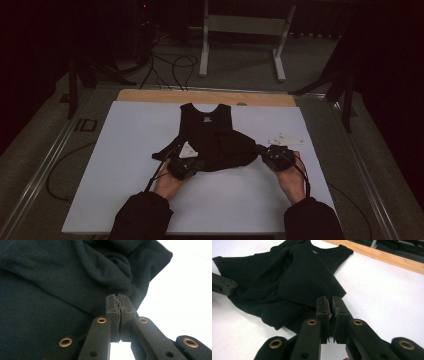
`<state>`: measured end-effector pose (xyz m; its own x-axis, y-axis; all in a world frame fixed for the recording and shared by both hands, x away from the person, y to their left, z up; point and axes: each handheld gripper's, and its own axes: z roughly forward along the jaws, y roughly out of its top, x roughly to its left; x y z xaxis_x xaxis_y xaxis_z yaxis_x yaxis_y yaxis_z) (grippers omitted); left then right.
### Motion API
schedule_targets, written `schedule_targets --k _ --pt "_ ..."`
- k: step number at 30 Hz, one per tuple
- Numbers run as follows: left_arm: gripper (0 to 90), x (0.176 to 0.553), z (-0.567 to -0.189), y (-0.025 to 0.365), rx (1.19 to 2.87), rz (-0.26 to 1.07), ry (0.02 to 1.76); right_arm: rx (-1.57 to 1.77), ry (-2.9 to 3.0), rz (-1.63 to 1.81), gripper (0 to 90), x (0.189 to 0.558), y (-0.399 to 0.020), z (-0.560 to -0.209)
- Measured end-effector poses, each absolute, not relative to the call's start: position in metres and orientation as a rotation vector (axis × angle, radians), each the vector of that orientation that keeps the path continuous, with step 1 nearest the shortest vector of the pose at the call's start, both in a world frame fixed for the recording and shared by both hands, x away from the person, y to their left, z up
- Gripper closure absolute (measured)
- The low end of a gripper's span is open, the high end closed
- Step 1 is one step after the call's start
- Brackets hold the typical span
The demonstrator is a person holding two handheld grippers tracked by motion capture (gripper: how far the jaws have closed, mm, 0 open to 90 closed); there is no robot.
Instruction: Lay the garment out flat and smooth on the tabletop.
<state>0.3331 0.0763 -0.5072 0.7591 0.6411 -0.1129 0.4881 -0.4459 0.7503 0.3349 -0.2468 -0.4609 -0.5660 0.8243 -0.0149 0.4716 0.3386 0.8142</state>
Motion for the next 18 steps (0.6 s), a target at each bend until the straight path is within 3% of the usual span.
schedule_targets --k 6,18 --pt "87.8 0.333 -0.498 0.084 2.057 0.195 0.854 1.135 2.178 1.112 85.3 0.335 -0.248 -0.460" --pt "89.2 0.327 -0.496 0.091 2.090 0.212 0.826 1.142 2.170 1.111 85.3 0.335 -0.250 -0.459"
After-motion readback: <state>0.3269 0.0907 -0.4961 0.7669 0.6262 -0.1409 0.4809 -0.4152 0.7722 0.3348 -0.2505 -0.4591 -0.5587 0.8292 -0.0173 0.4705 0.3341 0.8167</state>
